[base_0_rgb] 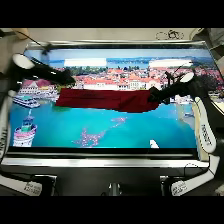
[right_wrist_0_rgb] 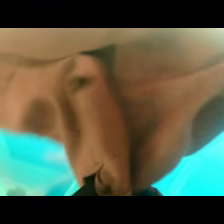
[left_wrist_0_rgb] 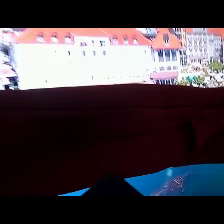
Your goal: Fold the shirts.
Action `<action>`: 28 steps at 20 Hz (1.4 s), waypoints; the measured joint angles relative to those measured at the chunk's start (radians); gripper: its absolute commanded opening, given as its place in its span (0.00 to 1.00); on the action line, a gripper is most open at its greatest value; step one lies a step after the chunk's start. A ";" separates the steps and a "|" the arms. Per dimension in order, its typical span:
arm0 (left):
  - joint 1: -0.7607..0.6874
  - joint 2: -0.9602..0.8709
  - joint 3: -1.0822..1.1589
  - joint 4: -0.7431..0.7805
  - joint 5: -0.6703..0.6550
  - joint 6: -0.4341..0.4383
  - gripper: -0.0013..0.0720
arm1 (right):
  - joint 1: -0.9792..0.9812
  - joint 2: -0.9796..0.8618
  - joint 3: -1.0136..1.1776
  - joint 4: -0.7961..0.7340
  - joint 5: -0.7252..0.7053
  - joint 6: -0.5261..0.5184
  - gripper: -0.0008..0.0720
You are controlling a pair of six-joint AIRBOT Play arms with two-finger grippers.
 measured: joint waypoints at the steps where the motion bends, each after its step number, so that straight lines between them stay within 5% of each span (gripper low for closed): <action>1: -0.043 -0.030 -0.017 -0.034 0.027 0.000 0.05 | 0.000 0.054 0.002 0.013 0.028 0.007 0.04; 8: -0.348 -0.264 -0.061 -0.410 0.183 0.020 0.05 | 0.001 0.361 0.002 0.021 0.192 0.065 0.04; 13: -0.479 -0.321 -0.063 -0.514 0.236 0.057 0.05 | 0.005 0.449 0.002 0.034 0.206 0.090 0.04; 16: -0.428 -0.288 -0.061 -0.475 0.240 0.077 0.05 | 0.048 0.444 0.002 0.047 0.172 0.094 0.04; 20: -0.231 -0.129 -0.061 -0.232 0.201 0.021 0.05 | 0.164 0.349 0.002 0.080 0.039 0.095 0.04; 25: 0.047 0.149 -0.061 -0.059 0.158 -0.016 0.05 | 0.341 0.102 0.002 0.278 -0.201 0.059 0.05; 26: 0.082 0.199 -0.061 -0.048 0.153 -0.019 0.05 | 0.370 0.046 0.002 0.332 -0.239 0.049 0.08; 27: 0.111 0.248 -0.061 -0.037 0.150 -0.019 0.05 | 0.399 -0.010 0.001 0.393 -0.277 0.038 0.30; 28: 0.131 0.288 -0.061 -0.029 0.149 -0.019 0.05 | 0.420 -0.058 0.001 0.458 -0.302 0.024 0.78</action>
